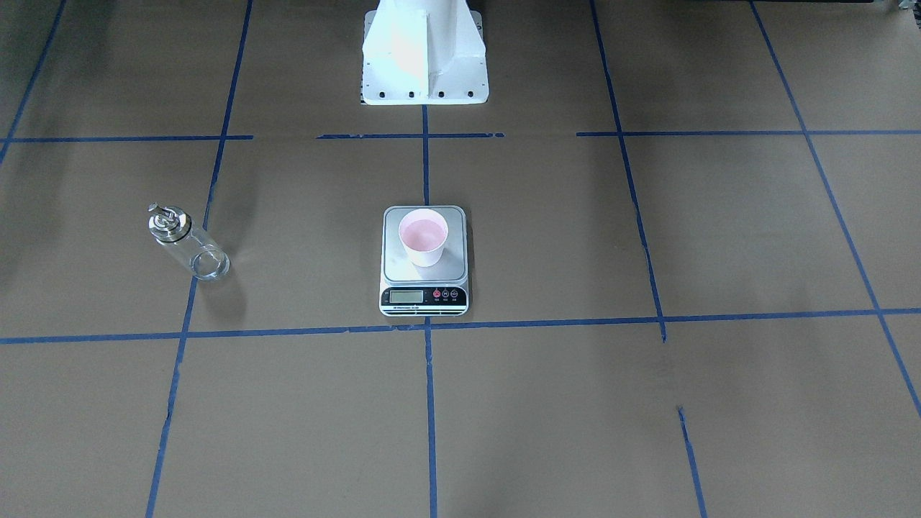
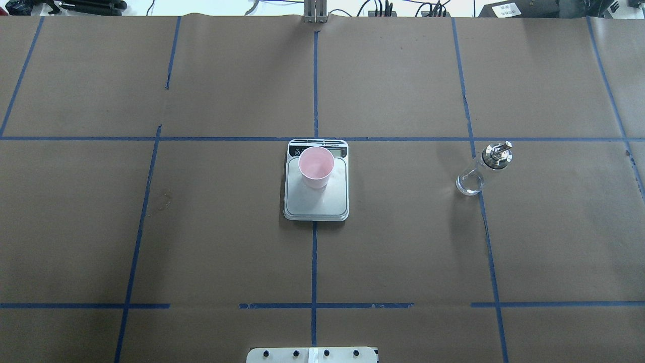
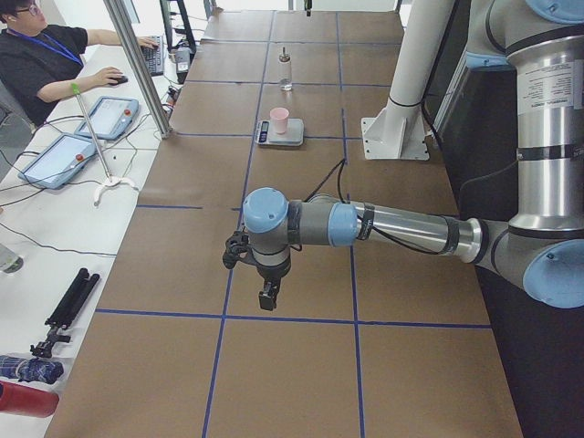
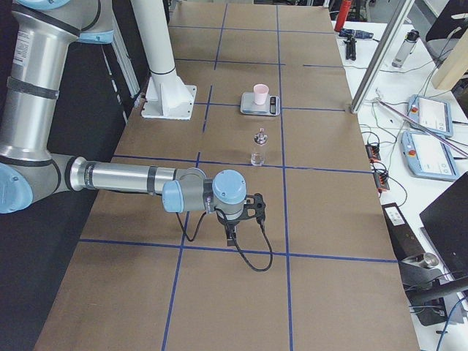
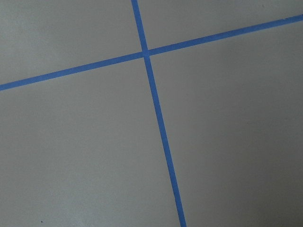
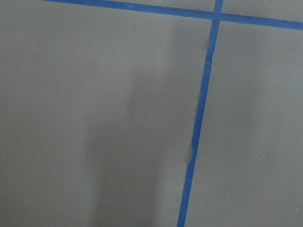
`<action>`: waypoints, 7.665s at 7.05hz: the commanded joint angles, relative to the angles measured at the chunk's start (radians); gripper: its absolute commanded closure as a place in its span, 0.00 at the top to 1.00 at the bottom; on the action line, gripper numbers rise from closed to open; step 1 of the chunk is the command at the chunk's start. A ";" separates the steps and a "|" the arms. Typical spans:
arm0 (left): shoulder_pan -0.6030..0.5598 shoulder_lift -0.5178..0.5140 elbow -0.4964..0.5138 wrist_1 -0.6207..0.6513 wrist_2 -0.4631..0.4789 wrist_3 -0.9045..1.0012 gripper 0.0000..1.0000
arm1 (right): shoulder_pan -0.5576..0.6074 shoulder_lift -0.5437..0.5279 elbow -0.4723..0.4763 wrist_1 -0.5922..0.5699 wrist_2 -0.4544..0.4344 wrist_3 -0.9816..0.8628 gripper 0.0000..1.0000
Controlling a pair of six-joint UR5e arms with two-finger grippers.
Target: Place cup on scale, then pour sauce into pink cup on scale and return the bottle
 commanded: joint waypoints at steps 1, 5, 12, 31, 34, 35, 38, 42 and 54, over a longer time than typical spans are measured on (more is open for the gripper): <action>0.000 0.001 -0.001 0.000 0.000 0.000 1.00 | 0.000 0.000 0.000 -0.001 0.000 0.000 1.00; 0.000 0.001 0.001 0.001 0.000 0.000 1.00 | 0.000 0.000 -0.001 -0.001 0.000 0.000 1.00; 0.000 0.001 0.001 0.000 0.000 0.000 1.00 | 0.000 0.000 -0.002 -0.001 -0.003 0.000 1.00; 0.000 0.003 0.002 0.008 0.000 -0.003 1.00 | -0.003 0.023 0.005 -0.010 -0.069 0.003 1.00; 0.000 0.003 0.002 0.008 -0.005 -0.003 1.00 | -0.037 0.023 0.002 -0.013 -0.152 -0.005 1.00; 0.000 0.003 0.002 0.006 -0.006 -0.002 1.00 | -0.031 0.028 0.002 -0.010 -0.164 -0.012 1.00; 0.002 0.001 -0.001 0.000 -0.005 0.001 1.00 | -0.035 0.028 -0.014 -0.001 -0.167 -0.012 1.00; 0.002 -0.005 -0.002 0.000 -0.005 0.005 1.00 | -0.038 0.030 -0.012 -0.001 -0.163 -0.008 1.00; 0.012 -0.020 -0.007 -0.005 -0.014 -0.002 1.00 | -0.035 0.030 -0.086 0.016 -0.155 0.000 1.00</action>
